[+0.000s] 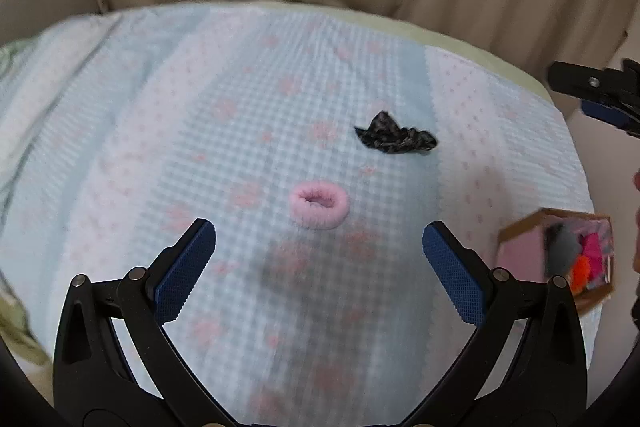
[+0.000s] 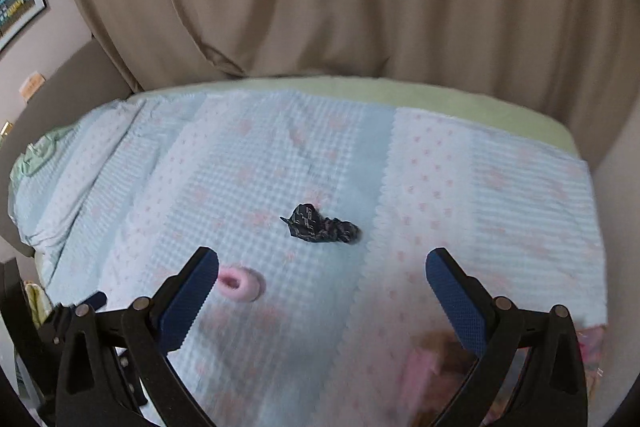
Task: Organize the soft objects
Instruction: 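Move the left tool to the pink fuzzy ring while the right tool approaches the black scrunchie, then close the left tool on the pink ring while the right tool grasps the black scrunchie, then lift and carry the pink ring and black scrunchie over the cardboard box, then open both tools to drop the ring and scrunchie into the box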
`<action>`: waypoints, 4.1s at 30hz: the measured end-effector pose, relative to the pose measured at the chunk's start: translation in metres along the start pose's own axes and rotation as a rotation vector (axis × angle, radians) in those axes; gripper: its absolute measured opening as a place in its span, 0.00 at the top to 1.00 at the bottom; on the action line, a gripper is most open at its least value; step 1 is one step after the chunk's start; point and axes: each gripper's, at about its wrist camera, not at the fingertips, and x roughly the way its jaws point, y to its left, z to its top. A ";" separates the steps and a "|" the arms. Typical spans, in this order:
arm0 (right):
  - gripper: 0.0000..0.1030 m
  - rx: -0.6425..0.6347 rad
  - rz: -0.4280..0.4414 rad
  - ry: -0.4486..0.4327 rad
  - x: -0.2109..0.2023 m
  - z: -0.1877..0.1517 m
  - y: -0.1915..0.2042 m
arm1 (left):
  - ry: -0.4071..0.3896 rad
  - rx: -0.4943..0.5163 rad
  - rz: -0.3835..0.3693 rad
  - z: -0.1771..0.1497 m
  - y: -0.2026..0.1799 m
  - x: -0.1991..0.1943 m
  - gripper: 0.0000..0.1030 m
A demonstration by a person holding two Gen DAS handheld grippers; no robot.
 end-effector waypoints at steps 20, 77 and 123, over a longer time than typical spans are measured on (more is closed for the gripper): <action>0.00 -0.053 -0.046 0.127 0.256 -0.026 0.004 | 0.067 -0.069 -0.077 -0.025 0.011 0.193 0.29; 0.60 0.044 -0.048 -0.186 -0.156 -0.060 0.022 | -0.133 0.068 -0.155 0.022 -0.103 -0.154 0.67; 0.00 0.368 -0.087 0.255 -0.046 -0.171 -0.317 | 0.354 0.652 -0.163 -0.116 -0.407 0.048 0.00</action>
